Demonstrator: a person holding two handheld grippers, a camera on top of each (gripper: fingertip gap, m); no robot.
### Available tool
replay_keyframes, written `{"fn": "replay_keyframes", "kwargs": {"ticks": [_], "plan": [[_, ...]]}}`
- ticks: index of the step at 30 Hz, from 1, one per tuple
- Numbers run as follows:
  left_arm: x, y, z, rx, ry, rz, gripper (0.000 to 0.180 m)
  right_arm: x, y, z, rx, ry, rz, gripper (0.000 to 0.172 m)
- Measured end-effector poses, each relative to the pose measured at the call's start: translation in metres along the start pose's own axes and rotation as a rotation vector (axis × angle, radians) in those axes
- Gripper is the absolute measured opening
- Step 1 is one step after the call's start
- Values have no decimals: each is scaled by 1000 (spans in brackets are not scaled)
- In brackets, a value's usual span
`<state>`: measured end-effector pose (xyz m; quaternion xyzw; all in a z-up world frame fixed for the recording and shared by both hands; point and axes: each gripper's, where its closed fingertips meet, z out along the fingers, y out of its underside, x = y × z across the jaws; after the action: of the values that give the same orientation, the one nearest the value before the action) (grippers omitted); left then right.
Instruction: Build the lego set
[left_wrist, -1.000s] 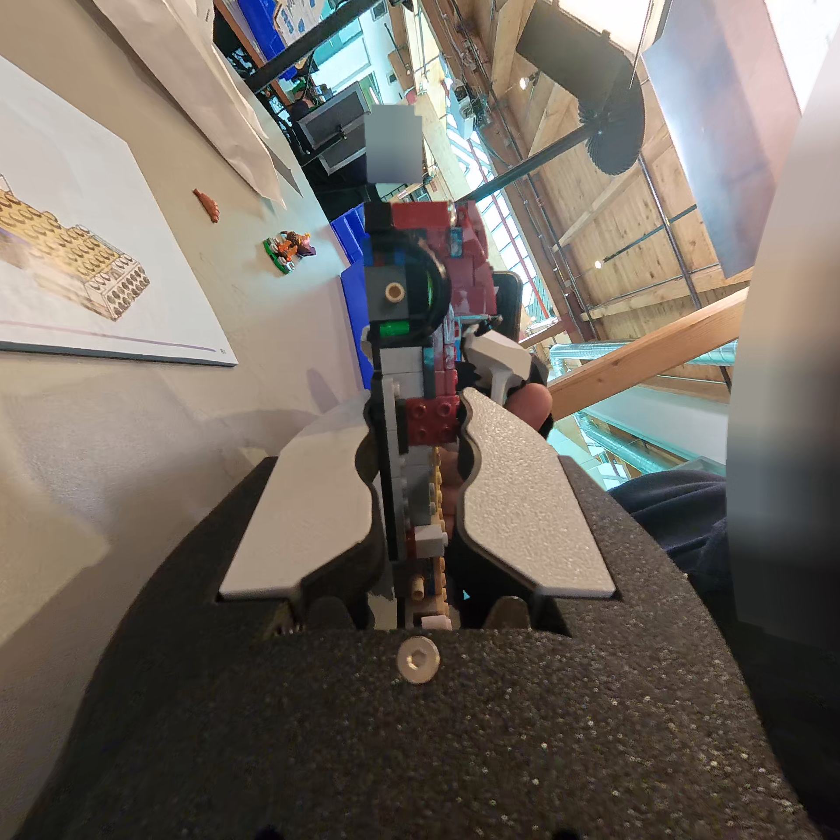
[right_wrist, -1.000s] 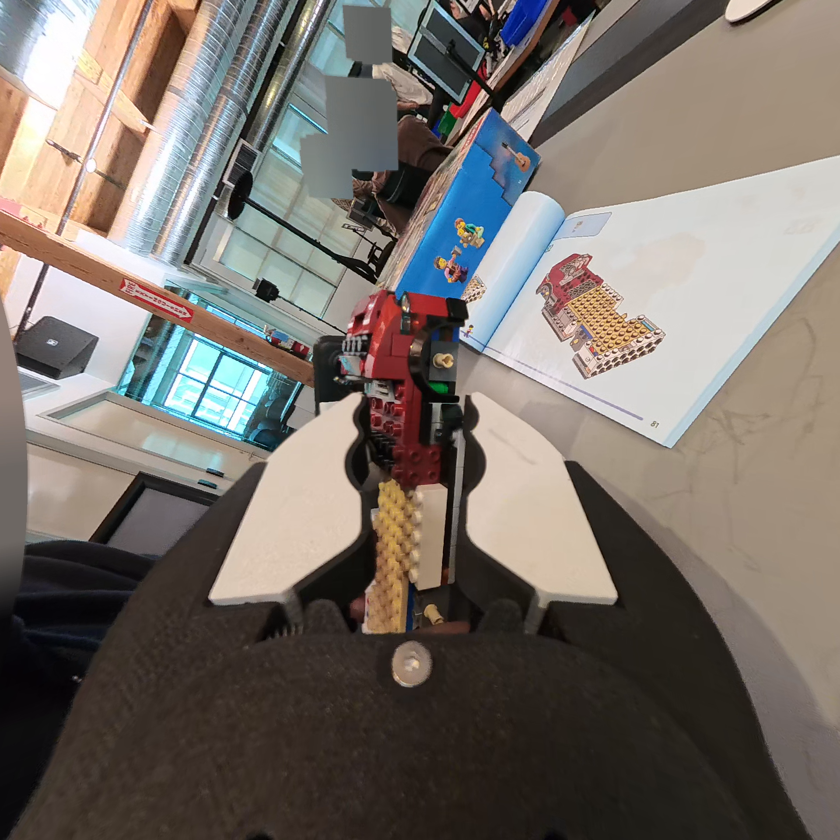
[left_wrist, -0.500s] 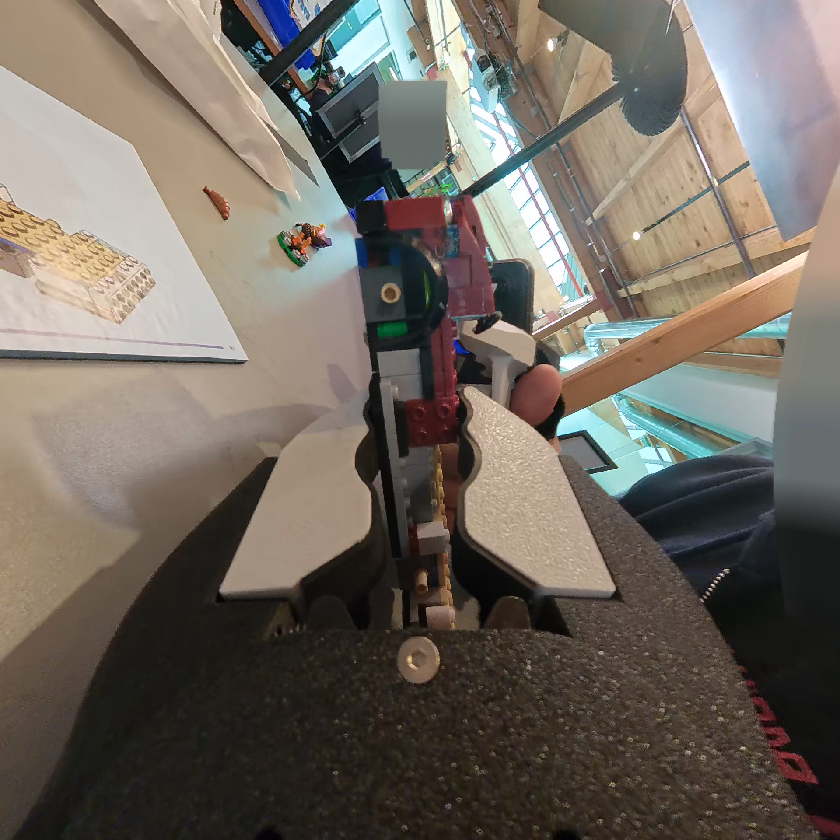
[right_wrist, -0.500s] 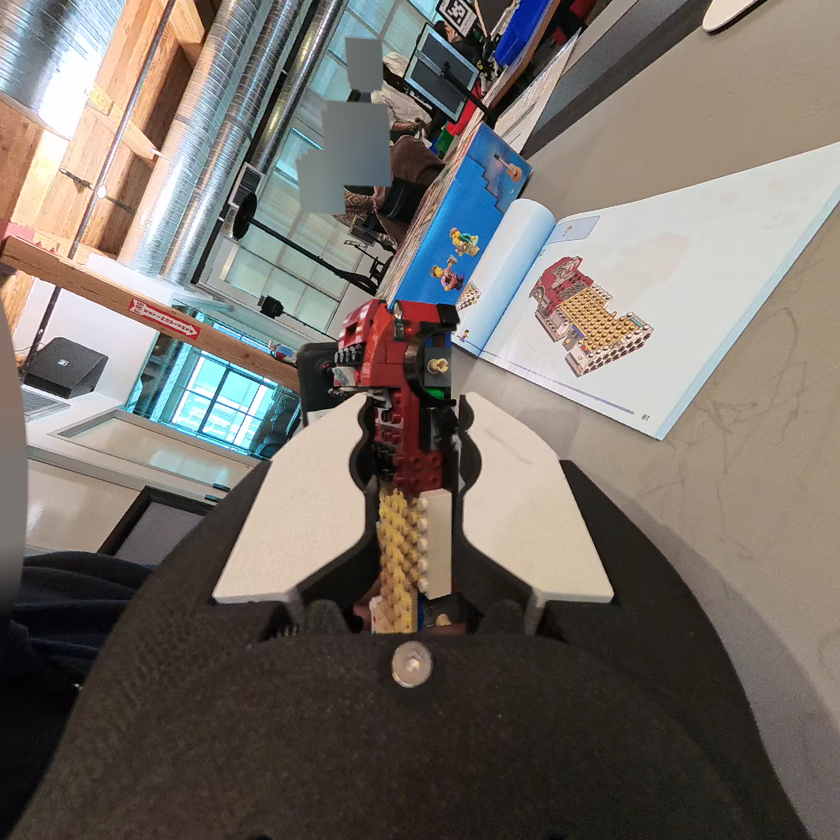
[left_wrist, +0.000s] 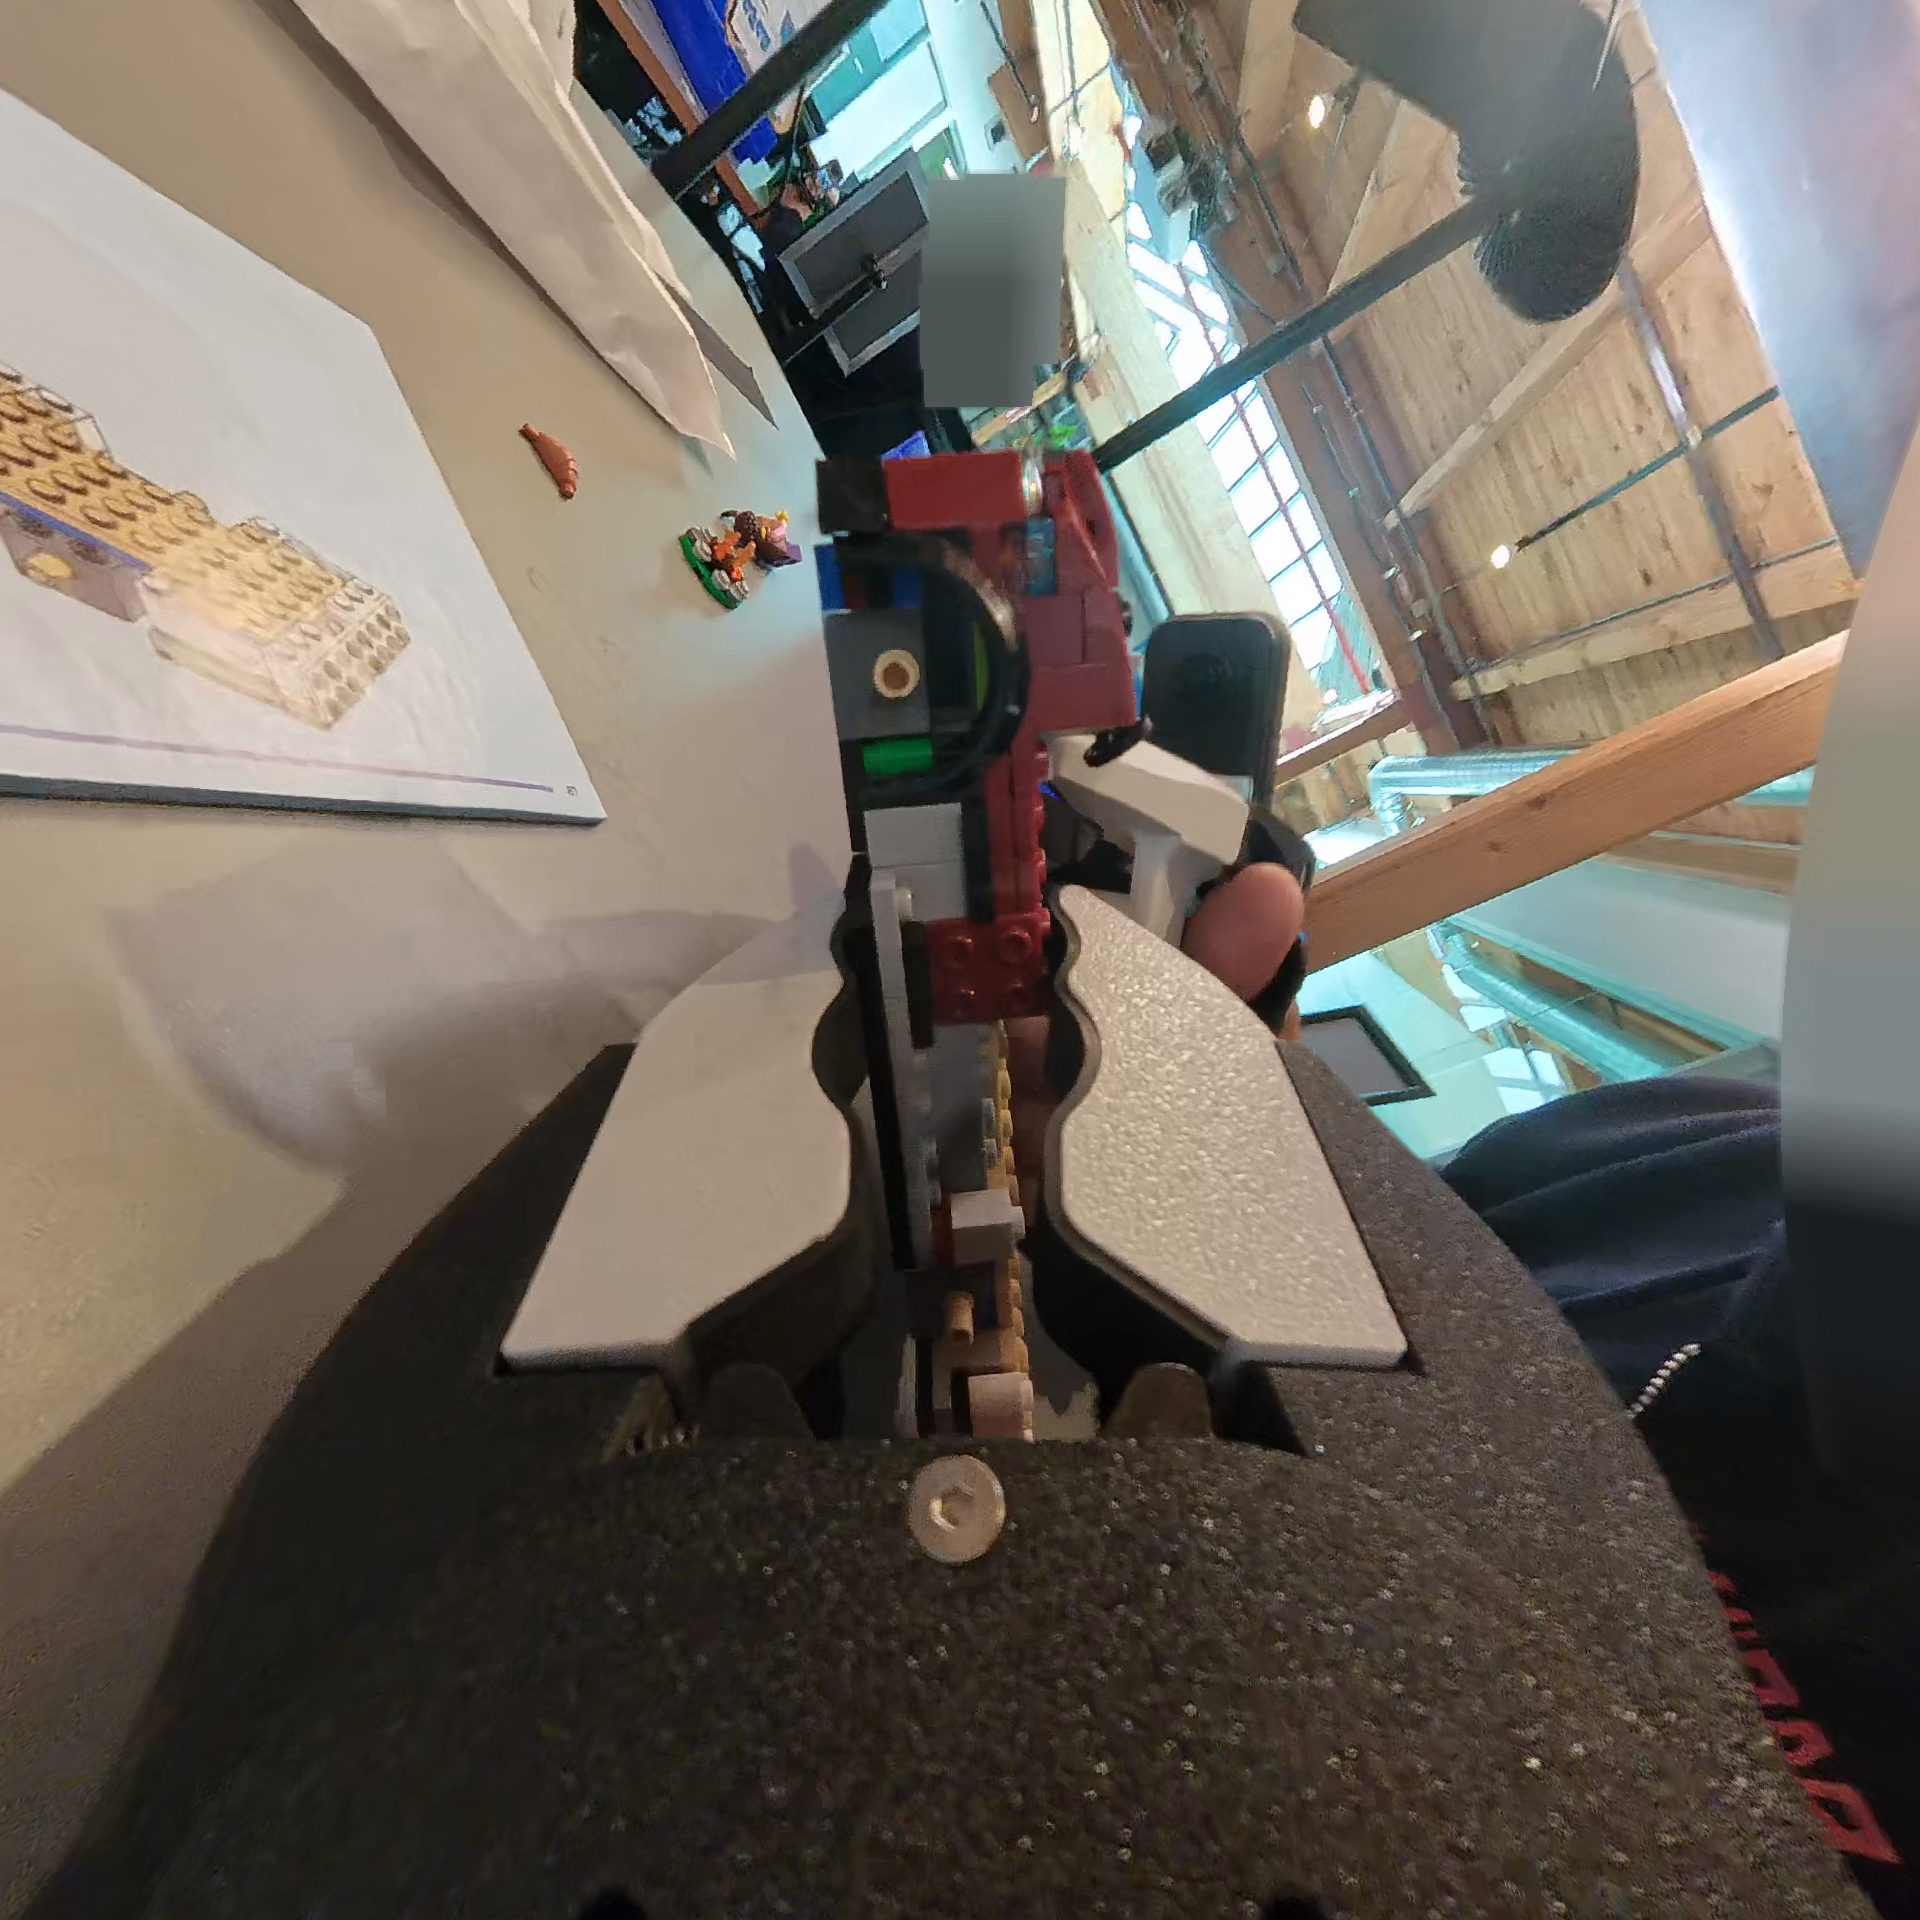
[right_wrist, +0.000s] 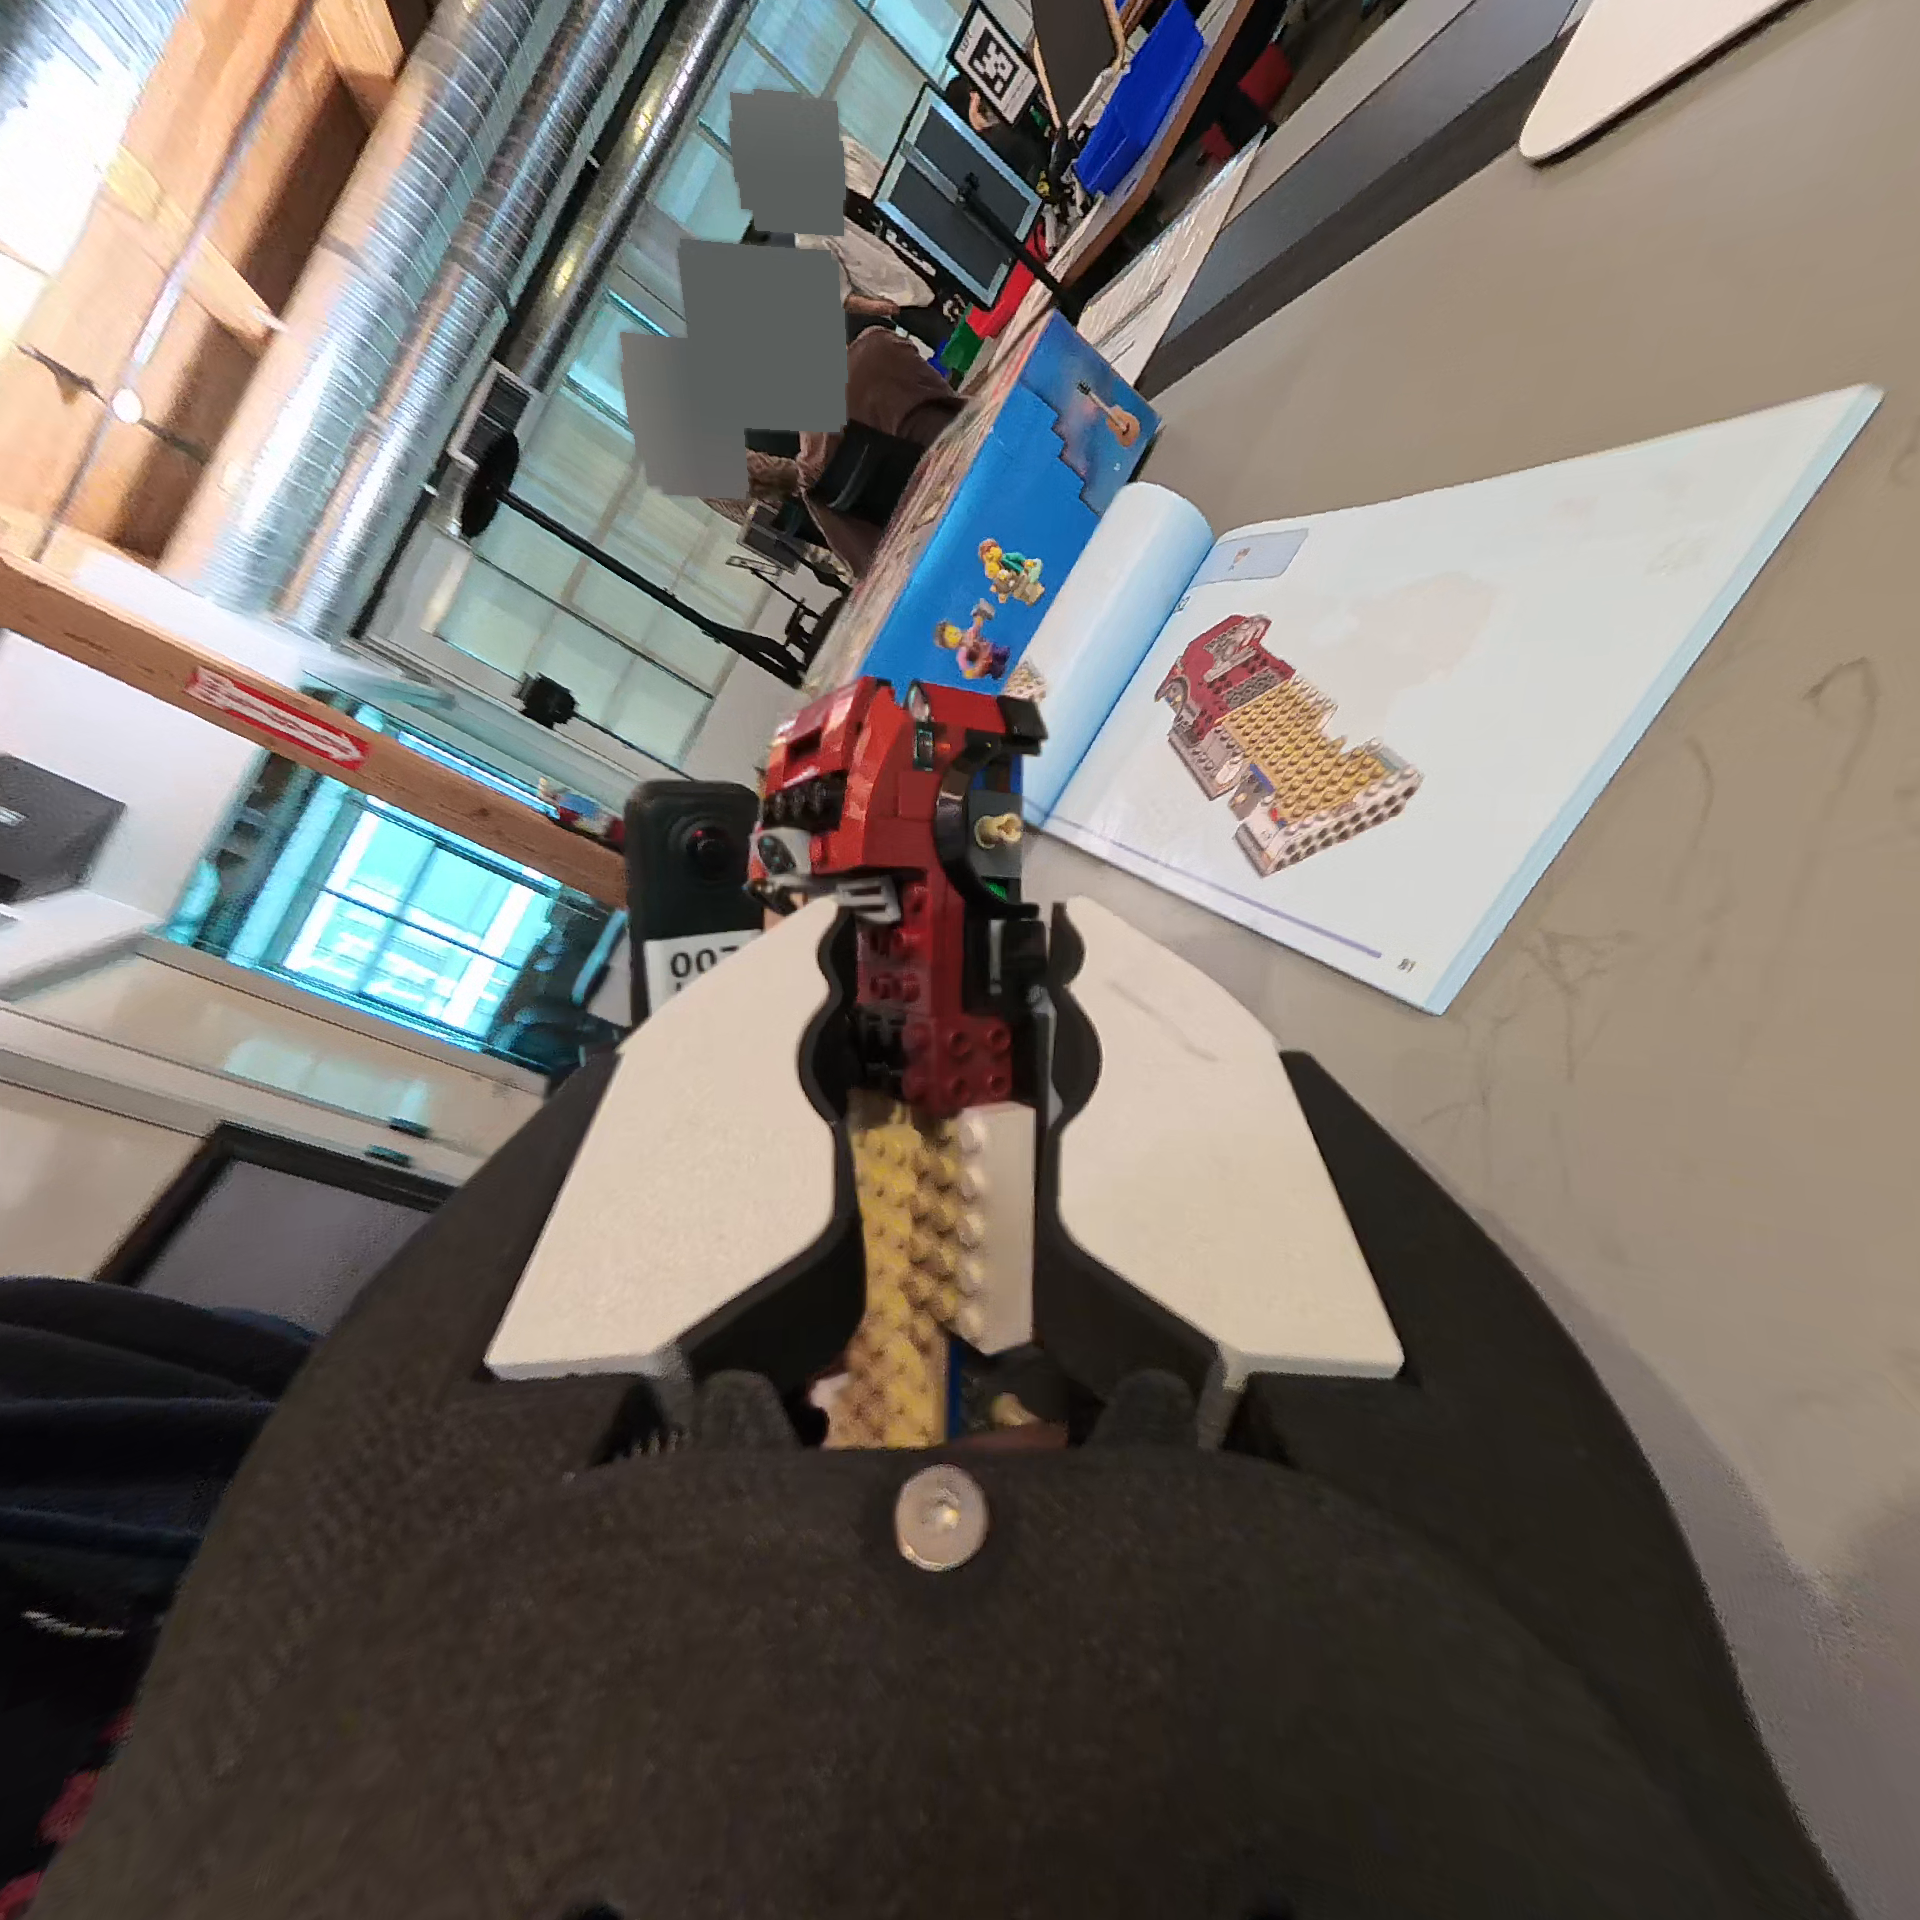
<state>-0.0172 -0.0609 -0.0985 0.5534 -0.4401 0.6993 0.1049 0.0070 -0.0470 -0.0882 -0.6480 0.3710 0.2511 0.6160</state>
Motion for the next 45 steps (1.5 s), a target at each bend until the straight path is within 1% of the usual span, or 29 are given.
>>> {"fn": "replay_keyframes", "kwargs": {"ticks": [2,4,7,8,10,13,16,19,21,26,31,35,37,40,43,45], "plan": [[-1,-5,-3,32,35,-63,31,0,-2,-3,-10,42,-169,38],[-3,-9,-6,48,61,-121,31,-8,-5,-6,-1,51,-383,39],[-2,-9,-7,43,73,-137,31,-28,-2,-7,-28,32,-724,36],[-2,-8,-6,33,73,-137,31,-33,1,-8,-51,27,-806,36],[-1,-5,-6,12,77,-137,31,-38,3,-10,-93,16,-913,37],[-2,-3,-6,3,67,-142,31,-41,-1,-15,-123,-5,-965,39],[-6,-4,-10,2,54,-164,31,-30,-3,-23,-147,12,-981,42],[-11,-8,-18,18,54,-219,31,-16,2,-28,-181,21,-934,43],[-13,-10,-22,22,65,-252,31,-14,6,-27,-198,2,-897,43],[-9,-12,-33,7,141,-324,31,-15,14,-26,-244,-31,-904,43],[-16,-11,-54,-13,93,-329,31,-9,18,-28,-278,-36,-871,42],[-16,-8,-62,-23,97,-352,31,-14,22,-25,-282,-61,-871,39],[-17,-4,-62,-41,76,-361,31,-20,28,-22,-288,-93,-904,36],[-18,5,-57,-79,37,-355,32,-34,42,-17,-313,-150,-1019,36],[-18,12,-54,-116,-24,-314,31,-44,55,-11,-339,-144,-1175,36],[-18,16,-52,-135,-69,-270,31,-45,63,-6,-370,-123,-1231,36]]}}
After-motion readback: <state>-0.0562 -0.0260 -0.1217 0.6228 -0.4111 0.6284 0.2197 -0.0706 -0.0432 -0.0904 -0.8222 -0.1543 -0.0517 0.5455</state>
